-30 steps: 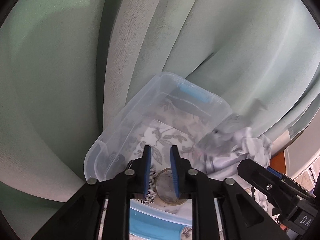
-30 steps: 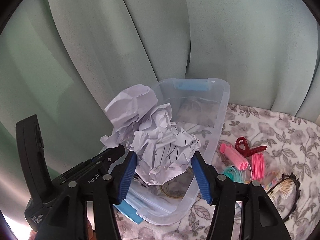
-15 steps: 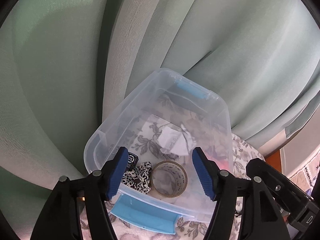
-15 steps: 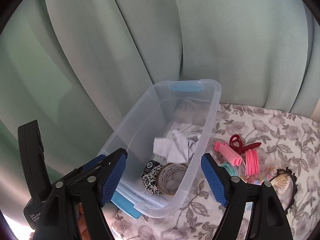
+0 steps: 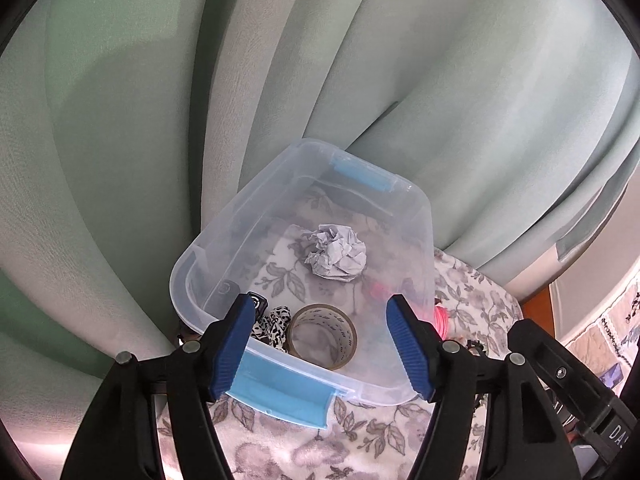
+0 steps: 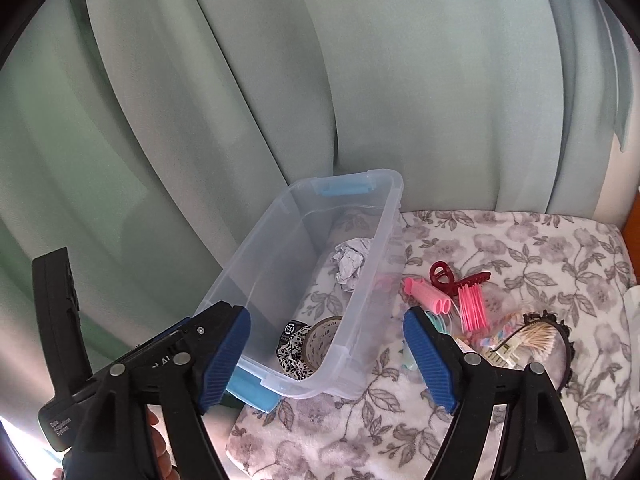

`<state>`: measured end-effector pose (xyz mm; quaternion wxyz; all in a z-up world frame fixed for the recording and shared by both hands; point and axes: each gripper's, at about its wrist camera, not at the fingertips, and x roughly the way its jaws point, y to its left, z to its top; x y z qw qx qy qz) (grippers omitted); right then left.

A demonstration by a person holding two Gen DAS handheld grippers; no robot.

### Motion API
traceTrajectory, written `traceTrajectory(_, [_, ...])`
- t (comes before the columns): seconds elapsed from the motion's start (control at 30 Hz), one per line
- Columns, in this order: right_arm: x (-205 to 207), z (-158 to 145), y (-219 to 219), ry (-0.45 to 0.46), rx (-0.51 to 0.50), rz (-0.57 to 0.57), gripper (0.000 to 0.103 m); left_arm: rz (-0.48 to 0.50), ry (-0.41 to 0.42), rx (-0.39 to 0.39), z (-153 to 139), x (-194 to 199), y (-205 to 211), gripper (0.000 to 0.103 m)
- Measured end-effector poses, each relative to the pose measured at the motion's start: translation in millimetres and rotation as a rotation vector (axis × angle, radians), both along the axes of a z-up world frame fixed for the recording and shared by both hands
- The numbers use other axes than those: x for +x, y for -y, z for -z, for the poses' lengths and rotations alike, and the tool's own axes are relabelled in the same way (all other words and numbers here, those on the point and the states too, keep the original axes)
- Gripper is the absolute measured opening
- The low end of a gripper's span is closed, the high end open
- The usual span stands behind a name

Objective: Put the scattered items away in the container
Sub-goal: 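Move both grippers back from the box toward the remaining items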

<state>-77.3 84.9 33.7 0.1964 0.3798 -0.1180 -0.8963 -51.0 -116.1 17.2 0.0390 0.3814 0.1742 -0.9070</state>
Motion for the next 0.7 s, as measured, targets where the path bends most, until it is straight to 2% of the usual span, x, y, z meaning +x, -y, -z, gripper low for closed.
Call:
traceTrajectory(0.5, [38, -8, -76, -0.034, -0.081, 0.141, 0.082, 0.115, -0.022, -0.090, -31, 7, -63, 0.069])
traceTrajectory(0.7, [52, -11, -113, -0.056, -0.108, 0.213, 0.082, 0.176, -0.009, -0.129, -32, 9, -102, 0.069])
